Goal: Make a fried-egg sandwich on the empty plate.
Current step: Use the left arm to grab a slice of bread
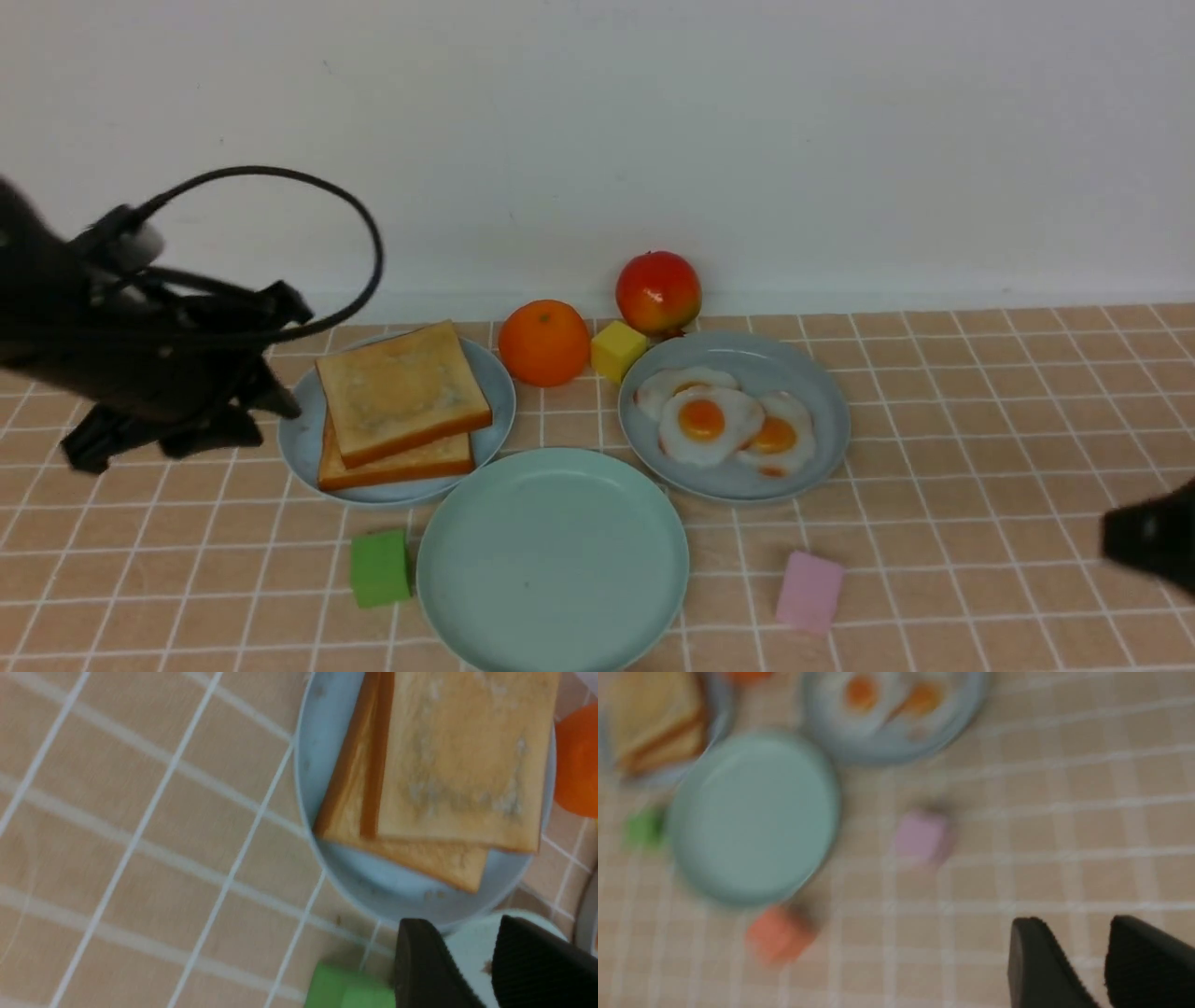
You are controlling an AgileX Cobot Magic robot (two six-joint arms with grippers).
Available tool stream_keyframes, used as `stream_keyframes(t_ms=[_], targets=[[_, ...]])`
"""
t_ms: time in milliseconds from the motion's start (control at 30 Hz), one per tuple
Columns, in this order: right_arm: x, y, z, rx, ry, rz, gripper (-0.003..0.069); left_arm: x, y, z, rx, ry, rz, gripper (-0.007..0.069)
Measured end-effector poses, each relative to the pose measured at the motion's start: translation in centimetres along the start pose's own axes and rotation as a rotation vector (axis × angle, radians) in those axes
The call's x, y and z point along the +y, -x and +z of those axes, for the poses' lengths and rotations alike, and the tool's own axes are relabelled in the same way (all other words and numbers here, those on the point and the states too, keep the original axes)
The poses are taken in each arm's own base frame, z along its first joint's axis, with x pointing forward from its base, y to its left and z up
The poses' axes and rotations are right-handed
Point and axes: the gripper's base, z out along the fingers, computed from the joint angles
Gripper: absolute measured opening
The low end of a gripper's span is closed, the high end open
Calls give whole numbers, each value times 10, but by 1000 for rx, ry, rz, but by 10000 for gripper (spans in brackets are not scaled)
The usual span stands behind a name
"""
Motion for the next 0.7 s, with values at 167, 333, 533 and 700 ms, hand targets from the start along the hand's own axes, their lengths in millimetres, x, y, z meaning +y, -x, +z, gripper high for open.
stream_keyframes(t_ms=[167,333,533,700], targets=[[18,-10,-1,97,172,-51,241,-12,23,38,23,9,-3,238],[28,-13,-4,124,286,-86,241,-11,31,74,59,40,-5,238],[29,-15,-4,134,298,-95,241,-4,28,93,89,69,-12,238],[29,-15,-4,137,299,-96,241,2,26,109,102,84,13,235]])
